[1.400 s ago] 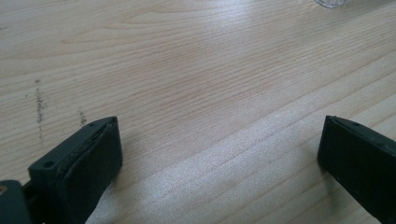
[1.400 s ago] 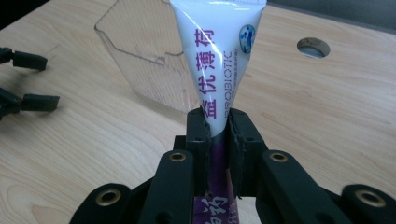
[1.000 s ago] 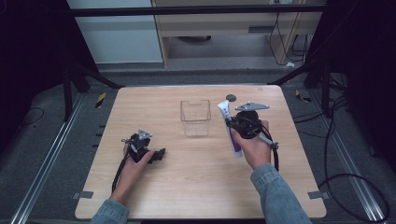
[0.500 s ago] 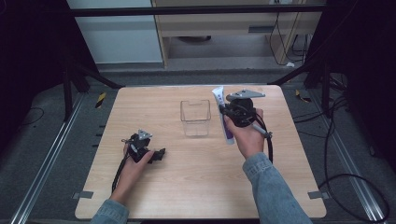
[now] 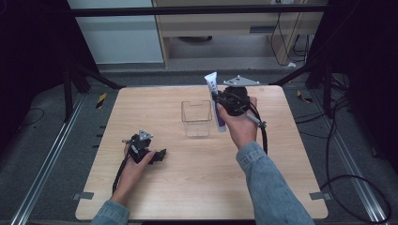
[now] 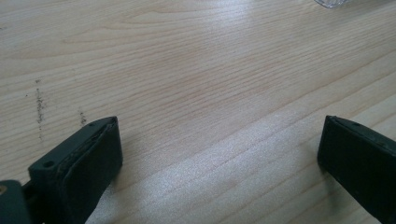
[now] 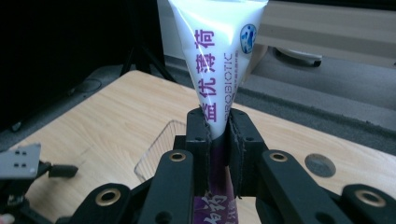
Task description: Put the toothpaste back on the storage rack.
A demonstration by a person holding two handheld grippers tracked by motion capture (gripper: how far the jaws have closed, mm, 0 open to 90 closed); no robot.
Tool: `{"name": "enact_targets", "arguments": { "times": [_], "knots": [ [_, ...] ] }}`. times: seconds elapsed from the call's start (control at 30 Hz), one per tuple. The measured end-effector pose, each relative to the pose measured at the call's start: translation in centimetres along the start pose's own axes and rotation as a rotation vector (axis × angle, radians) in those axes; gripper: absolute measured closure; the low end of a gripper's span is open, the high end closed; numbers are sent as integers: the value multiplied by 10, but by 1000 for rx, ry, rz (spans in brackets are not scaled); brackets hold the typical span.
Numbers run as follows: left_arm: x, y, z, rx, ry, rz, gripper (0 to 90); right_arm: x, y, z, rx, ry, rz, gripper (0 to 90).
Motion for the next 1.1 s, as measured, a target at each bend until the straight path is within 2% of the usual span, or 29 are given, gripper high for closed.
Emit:
{"name": "enact_targets", "arguments": {
  "times": [0.17,0.27,0.5,0.8,1.1],
  "knots": [
    [0,0,0,-2,0,0,0,-7,15,5,-14,5,-39,798],
    [0,0,0,-2,0,0,0,-13,22,9,-5,8,-50,797],
    [0,0,0,-3,-1,0,0,-37,39,13,-5,13,-85,797],
    [0,0,0,-3,0,0,0,-63,38,14,-7,2,-96,797],
    [0,0,0,-3,-1,0,0,-76,34,19,-17,-2,-113,797]
  ]
}}
Point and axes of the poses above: each handheld gripper's, and its own axes: x roughly backward along the jaws, y roughly out of its top, z roughly to its left, the point moved 8 cm from there along -x, roughly forward along the jaws, and after that the axes turned 12 degrees about -z, right-handed, at the moved point
